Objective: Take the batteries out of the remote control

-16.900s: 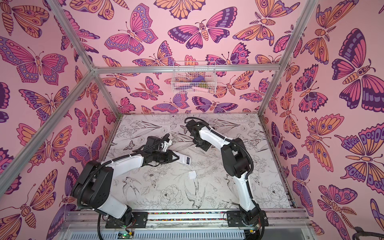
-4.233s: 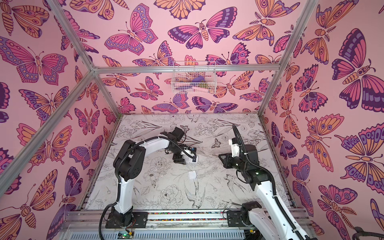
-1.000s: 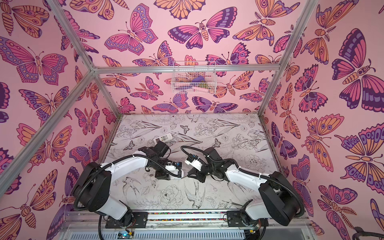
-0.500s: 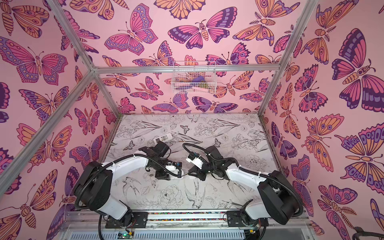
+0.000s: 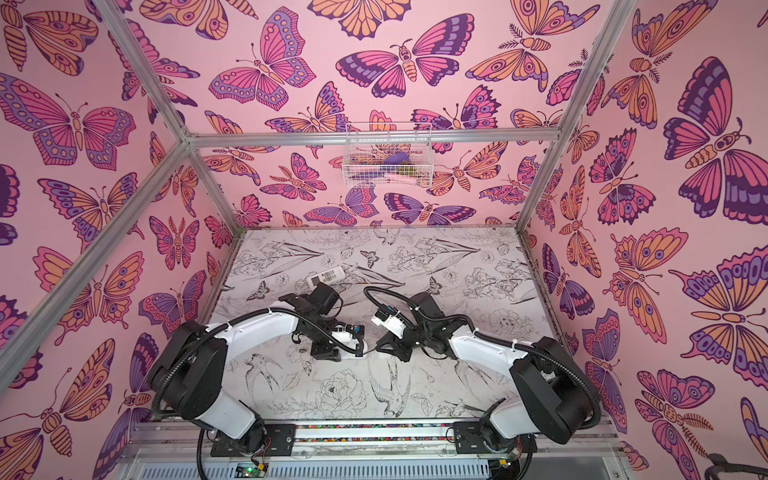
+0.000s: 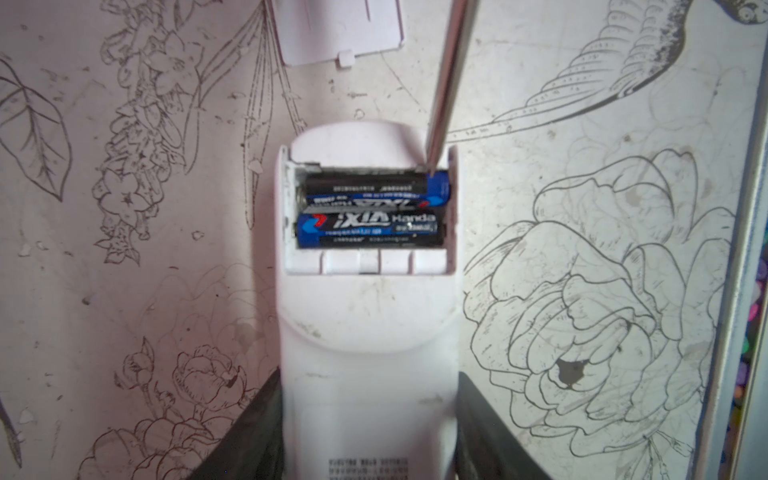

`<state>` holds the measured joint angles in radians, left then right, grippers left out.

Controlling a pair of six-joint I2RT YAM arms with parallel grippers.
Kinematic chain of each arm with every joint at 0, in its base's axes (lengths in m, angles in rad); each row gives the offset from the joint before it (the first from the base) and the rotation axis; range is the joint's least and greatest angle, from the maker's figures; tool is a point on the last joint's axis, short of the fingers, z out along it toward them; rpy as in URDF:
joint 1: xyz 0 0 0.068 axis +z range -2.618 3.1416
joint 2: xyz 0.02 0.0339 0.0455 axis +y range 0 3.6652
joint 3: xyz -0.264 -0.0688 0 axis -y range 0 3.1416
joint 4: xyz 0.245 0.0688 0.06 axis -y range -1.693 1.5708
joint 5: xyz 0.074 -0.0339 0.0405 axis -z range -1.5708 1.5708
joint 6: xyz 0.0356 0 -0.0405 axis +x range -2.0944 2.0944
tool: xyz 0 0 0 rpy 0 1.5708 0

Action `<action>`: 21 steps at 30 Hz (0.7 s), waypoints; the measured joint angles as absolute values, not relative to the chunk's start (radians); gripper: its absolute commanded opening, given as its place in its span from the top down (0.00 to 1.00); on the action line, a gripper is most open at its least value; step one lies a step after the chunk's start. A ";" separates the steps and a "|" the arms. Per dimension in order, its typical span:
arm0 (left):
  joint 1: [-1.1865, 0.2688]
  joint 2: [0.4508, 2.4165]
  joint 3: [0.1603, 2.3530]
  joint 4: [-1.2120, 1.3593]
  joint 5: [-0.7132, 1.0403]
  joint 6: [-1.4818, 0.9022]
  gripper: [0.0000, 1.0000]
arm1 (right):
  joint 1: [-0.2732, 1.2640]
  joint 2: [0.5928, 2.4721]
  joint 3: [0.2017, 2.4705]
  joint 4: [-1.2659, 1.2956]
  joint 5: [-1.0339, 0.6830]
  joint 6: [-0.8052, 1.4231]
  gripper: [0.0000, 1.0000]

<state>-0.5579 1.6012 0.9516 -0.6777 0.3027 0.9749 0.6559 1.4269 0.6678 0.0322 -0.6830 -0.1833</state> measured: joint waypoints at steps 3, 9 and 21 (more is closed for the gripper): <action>-0.558 1.604 0.952 -0.678 0.302 0.974 0.60 | 0.656 1.427 0.670 0.032 -0.685 -0.183 1.00; -0.558 1.604 0.952 -0.678 0.302 0.975 0.59 | 0.656 1.427 0.672 0.026 -0.693 -0.183 1.00; -0.577 1.604 0.952 -0.678 0.298 0.974 0.59 | 0.656 1.399 0.691 0.003 -0.714 -0.180 1.00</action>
<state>-0.5774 1.6035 0.9516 -0.6777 0.2977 0.9745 0.6559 1.3991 0.6910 0.0029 -0.7136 -0.1802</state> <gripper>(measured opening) 0.560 0.166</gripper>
